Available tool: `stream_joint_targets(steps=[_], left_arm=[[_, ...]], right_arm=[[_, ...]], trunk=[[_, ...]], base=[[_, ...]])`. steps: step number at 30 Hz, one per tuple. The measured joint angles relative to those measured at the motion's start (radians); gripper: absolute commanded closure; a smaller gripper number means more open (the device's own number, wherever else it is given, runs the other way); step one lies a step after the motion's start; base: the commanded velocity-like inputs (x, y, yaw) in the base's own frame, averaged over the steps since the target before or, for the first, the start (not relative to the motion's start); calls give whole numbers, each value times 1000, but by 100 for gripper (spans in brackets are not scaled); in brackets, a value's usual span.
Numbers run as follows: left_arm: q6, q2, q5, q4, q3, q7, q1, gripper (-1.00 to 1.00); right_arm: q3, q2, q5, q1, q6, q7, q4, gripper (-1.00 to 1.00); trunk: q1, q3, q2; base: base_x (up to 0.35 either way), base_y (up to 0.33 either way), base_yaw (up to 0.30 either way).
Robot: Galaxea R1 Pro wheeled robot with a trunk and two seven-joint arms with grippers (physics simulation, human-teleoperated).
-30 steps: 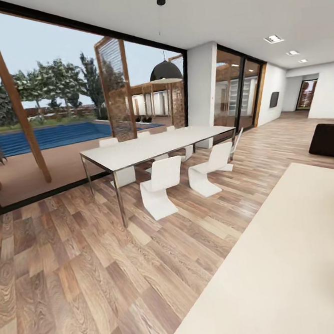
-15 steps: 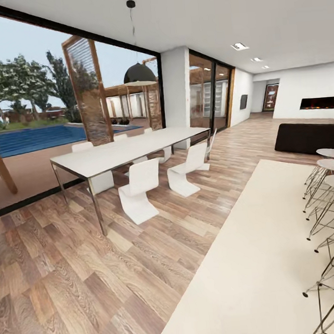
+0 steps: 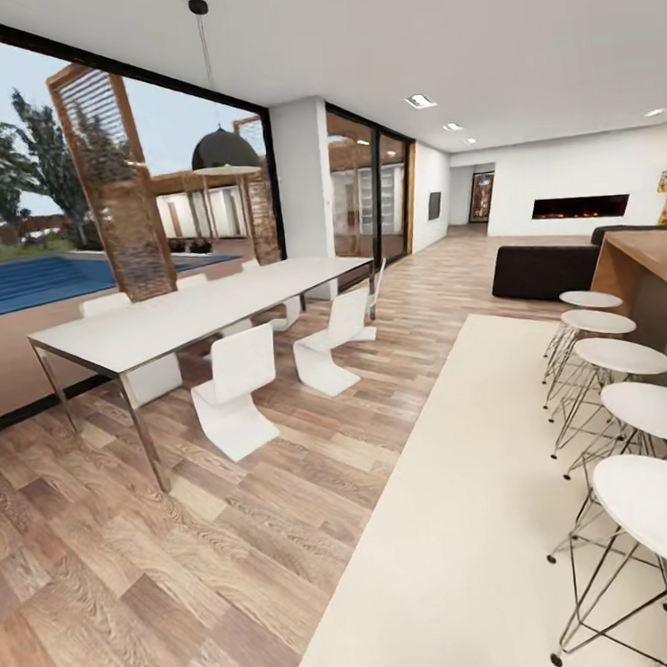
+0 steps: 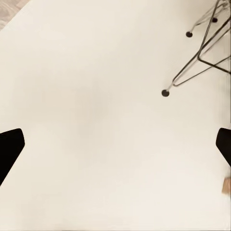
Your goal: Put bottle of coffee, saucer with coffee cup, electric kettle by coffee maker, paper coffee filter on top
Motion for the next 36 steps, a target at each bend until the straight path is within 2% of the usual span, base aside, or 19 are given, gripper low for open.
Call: stream_joint_targets(steps=[36], left_arm=[[0,1,0,0,0,0,0,-100]], right_arm=[[0,1,0,0,0,0,0,-100]], trunk=[[-138,90,252]], base=[[0,0,-287]])
